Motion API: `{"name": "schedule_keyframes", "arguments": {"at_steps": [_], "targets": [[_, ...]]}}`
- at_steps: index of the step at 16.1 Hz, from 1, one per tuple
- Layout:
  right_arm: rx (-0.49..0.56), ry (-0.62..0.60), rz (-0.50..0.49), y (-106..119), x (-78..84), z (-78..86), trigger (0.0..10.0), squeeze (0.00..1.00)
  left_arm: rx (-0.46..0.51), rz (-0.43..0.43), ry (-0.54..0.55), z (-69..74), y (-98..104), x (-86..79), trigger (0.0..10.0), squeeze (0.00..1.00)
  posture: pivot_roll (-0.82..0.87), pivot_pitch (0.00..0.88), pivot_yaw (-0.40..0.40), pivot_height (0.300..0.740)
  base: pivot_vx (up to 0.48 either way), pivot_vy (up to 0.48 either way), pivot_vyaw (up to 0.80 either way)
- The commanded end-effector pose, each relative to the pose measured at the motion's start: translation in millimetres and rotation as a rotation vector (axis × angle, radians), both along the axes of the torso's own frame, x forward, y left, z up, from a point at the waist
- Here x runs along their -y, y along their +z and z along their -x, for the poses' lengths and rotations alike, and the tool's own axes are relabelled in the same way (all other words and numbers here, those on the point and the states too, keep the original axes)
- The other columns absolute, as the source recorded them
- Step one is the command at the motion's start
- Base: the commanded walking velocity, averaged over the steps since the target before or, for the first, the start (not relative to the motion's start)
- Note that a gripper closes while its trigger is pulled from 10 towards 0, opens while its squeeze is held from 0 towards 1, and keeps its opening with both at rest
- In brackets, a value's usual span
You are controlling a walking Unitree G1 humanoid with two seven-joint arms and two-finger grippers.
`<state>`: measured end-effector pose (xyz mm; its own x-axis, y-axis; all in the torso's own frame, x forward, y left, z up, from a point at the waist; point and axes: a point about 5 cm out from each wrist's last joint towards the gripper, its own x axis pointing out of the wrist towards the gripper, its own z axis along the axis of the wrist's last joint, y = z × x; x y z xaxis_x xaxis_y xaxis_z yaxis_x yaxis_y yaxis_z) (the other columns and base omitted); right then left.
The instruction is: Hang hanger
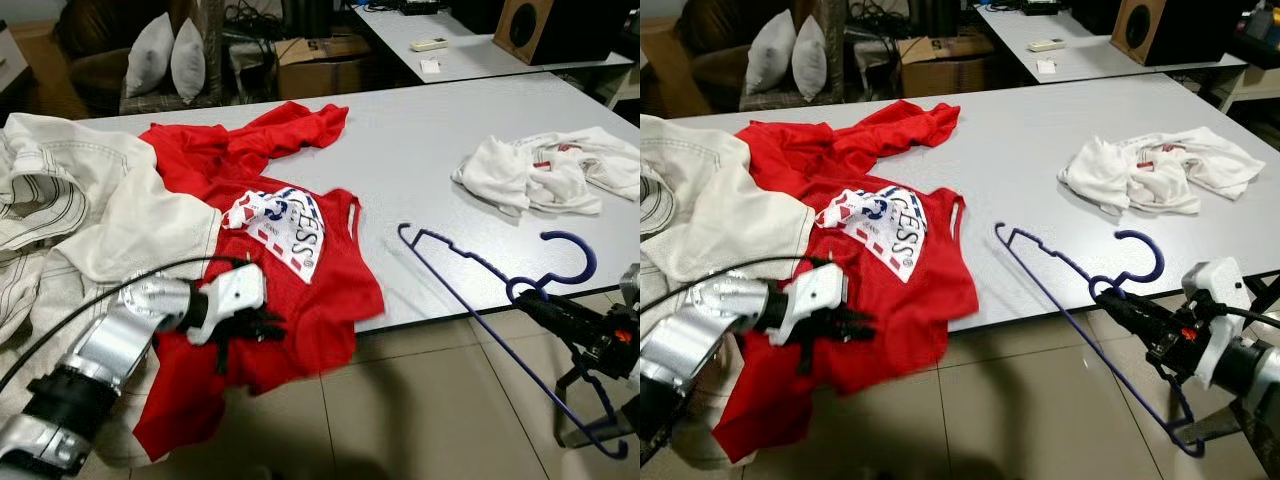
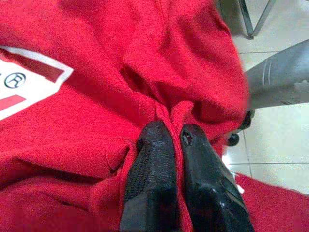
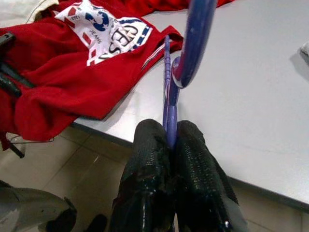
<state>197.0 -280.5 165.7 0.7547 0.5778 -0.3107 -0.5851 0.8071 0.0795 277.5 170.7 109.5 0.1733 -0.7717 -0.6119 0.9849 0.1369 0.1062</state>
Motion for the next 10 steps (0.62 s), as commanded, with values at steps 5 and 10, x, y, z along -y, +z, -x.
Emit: {"name": "schedule_keyframes", "arguments": {"at_steps": [5,10], "targets": [[0.070,-0.128,0.040,8,9.5,-18.1,10.0,0.00,-0.007,0.205,0.072,-6.0,27,9.0,10.0,1.00,-0.07,0.000,0.023,0.740,0.000,0.000,0.00],[0.062,-0.111,0.040,6,4.4,-13.4,10.0,0.00,-0.148,0.338,-0.006,0.5,44,27.6,10.0,1.00,-0.09,0.000,0.037,0.740,0.000,0.000,0.00]]}}
